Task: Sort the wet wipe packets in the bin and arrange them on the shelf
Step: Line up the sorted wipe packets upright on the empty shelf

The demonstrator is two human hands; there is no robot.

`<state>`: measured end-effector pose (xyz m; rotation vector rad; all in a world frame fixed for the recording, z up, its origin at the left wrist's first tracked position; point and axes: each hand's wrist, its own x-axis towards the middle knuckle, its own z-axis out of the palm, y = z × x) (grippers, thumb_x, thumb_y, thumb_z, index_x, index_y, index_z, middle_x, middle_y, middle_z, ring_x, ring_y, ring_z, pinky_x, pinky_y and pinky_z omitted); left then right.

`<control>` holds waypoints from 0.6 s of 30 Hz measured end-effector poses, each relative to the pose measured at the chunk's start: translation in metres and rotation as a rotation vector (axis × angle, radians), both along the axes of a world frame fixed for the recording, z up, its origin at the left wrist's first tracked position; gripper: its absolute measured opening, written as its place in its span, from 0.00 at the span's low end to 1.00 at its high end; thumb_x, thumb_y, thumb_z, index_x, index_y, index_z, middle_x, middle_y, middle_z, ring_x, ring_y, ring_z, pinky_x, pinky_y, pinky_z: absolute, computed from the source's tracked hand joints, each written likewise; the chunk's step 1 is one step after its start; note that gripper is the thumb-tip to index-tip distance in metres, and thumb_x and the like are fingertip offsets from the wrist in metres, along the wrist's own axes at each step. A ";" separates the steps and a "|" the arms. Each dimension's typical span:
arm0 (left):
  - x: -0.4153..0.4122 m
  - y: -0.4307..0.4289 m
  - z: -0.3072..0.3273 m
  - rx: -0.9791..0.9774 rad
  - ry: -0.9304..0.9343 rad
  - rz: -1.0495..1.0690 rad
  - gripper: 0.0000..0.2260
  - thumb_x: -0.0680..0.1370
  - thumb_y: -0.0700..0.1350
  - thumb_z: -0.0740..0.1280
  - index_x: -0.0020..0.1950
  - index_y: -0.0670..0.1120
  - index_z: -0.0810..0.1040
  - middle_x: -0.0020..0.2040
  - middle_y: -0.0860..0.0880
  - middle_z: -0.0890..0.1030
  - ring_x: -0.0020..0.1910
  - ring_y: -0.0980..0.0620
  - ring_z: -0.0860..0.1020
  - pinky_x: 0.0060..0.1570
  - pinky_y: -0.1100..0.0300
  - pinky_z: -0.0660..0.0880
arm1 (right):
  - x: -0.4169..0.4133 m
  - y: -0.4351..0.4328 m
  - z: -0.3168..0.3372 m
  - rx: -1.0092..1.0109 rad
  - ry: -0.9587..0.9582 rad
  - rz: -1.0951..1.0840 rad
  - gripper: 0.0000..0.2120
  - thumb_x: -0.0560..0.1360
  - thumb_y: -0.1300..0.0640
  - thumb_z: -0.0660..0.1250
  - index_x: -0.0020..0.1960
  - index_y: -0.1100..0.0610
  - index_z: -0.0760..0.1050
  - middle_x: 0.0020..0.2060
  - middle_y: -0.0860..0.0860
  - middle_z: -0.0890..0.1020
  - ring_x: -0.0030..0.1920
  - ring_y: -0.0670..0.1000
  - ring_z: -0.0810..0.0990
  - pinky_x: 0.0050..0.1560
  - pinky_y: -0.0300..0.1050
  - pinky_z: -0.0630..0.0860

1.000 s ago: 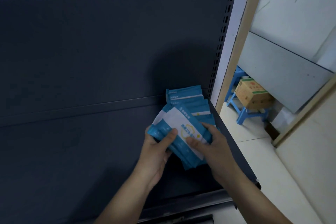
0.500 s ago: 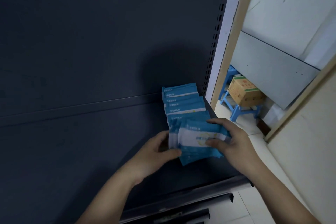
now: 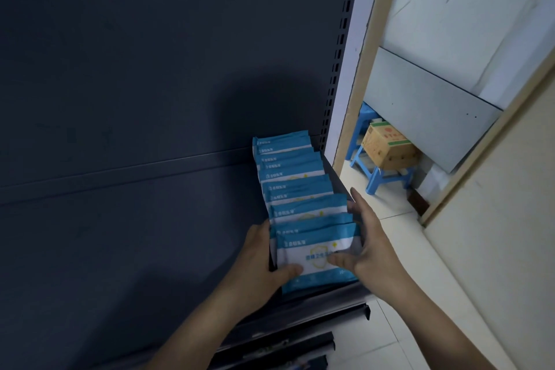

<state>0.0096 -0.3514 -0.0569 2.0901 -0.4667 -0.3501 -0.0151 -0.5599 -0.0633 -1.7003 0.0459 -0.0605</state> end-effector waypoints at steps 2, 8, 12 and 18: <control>0.000 0.000 0.000 0.054 0.004 0.001 0.28 0.74 0.53 0.70 0.68 0.64 0.58 0.57 0.64 0.65 0.55 0.76 0.63 0.54 0.75 0.62 | -0.001 -0.001 0.001 -0.084 0.014 -0.024 0.47 0.62 0.72 0.76 0.72 0.47 0.60 0.62 0.50 0.72 0.65 0.45 0.71 0.55 0.43 0.79; 0.004 0.000 -0.005 0.165 0.040 -0.073 0.25 0.73 0.60 0.68 0.68 0.59 0.66 0.60 0.58 0.72 0.59 0.62 0.71 0.62 0.60 0.70 | -0.007 -0.001 0.010 -0.169 0.073 0.036 0.34 0.66 0.67 0.76 0.60 0.39 0.67 0.56 0.45 0.77 0.59 0.45 0.77 0.56 0.42 0.78; 0.001 -0.002 -0.006 0.178 0.016 -0.056 0.25 0.74 0.60 0.67 0.69 0.59 0.65 0.59 0.56 0.70 0.58 0.61 0.70 0.60 0.65 0.68 | -0.005 0.000 0.004 -0.029 0.146 0.030 0.36 0.64 0.70 0.75 0.62 0.43 0.66 0.56 0.46 0.78 0.57 0.48 0.79 0.57 0.53 0.78; 0.005 -0.007 0.000 0.060 0.034 0.003 0.22 0.75 0.49 0.70 0.66 0.59 0.66 0.60 0.60 0.72 0.58 0.64 0.70 0.59 0.68 0.68 | 0.009 0.005 -0.010 -0.075 0.119 -0.012 0.35 0.59 0.65 0.79 0.57 0.40 0.68 0.60 0.49 0.74 0.62 0.53 0.74 0.57 0.58 0.77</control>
